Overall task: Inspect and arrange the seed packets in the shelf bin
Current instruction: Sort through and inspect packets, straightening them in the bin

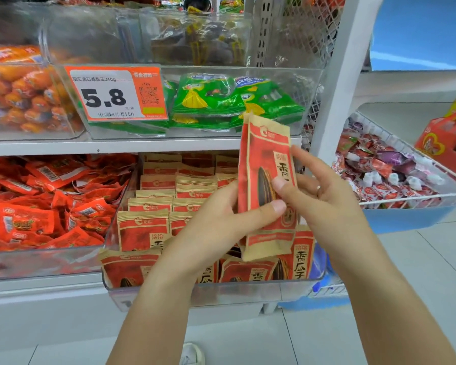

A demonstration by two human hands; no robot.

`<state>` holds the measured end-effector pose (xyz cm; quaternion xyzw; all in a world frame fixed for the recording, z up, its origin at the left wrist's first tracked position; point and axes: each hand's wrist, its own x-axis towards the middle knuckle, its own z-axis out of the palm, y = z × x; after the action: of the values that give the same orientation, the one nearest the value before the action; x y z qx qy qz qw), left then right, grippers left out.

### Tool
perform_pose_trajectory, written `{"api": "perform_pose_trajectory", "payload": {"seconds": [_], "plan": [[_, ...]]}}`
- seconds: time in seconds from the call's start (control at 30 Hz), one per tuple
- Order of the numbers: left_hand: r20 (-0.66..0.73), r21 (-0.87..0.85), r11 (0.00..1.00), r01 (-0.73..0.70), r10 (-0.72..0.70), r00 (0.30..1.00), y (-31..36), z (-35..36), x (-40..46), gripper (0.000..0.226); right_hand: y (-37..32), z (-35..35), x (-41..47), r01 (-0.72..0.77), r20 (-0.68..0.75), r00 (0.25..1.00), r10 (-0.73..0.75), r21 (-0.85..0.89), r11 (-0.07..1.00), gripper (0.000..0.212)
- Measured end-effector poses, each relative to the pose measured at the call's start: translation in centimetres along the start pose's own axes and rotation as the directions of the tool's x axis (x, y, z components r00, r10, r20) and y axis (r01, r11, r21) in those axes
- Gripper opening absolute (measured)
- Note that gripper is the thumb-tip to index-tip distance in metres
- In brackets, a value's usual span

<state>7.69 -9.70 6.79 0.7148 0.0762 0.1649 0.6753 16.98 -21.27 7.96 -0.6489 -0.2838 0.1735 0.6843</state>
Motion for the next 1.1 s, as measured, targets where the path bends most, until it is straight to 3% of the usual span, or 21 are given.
{"api": "perform_pose_trajectory", "payload": {"seconds": [0.07,0.17,0.3,0.43,0.6,0.8,0.9,1.0,1.1], "plan": [[-0.019,-0.027,1.000,-0.009,0.008,1.000,0.0,-0.3,-0.2,0.035,-0.1,-0.3,0.1,-0.039,-0.036,0.999,0.040,0.037,0.999,0.063],[-0.046,-0.124,0.992,0.006,-0.012,0.999,0.0,-0.4,-0.4,0.043,-0.5,-1.0,0.3,-0.085,0.015,0.996,0.084,0.061,0.995,0.049],[-0.082,-0.171,0.985,0.011,-0.025,0.996,-0.3,-0.8,-0.4,0.039,-0.5,-1.8,0.3,-0.132,0.157,0.981,0.116,0.093,0.987,0.052],[-0.132,-0.149,0.989,-0.016,-0.003,0.991,-0.3,-1.0,-0.4,0.035,-0.7,-1.6,0.1,-0.083,0.130,0.989,0.074,0.068,0.994,0.046],[-0.287,-0.003,0.985,-0.175,0.167,0.943,-0.3,-0.5,-0.1,0.034,-1.4,-1.9,-0.1,0.117,0.052,0.992,-0.112,-0.091,0.989,0.011],[-0.364,0.273,0.945,-0.179,0.273,0.890,-0.8,-1.1,-0.2,0.028,-1.2,-1.9,0.4,0.268,0.017,0.963,-0.268,-0.074,0.960,0.018],[-0.379,0.564,0.824,0.051,0.204,0.902,-1.5,-2.1,-0.6,0.035,-0.2,-1.2,1.0,0.286,-0.005,0.957,-0.291,-0.171,0.943,0.027],[-0.383,0.799,0.521,0.301,0.054,0.922,-2.2,-3.0,-1.1,0.057,0.7,-1.2,1.7,0.278,-0.047,0.953,-0.298,-0.252,0.927,0.027],[-0.352,0.875,0.311,0.370,-0.116,0.929,-2.3,-3.1,-1.2,0.058,1.5,-0.8,2.2,0.259,-0.035,0.958,-0.283,-0.313,0.914,0.026]]}}
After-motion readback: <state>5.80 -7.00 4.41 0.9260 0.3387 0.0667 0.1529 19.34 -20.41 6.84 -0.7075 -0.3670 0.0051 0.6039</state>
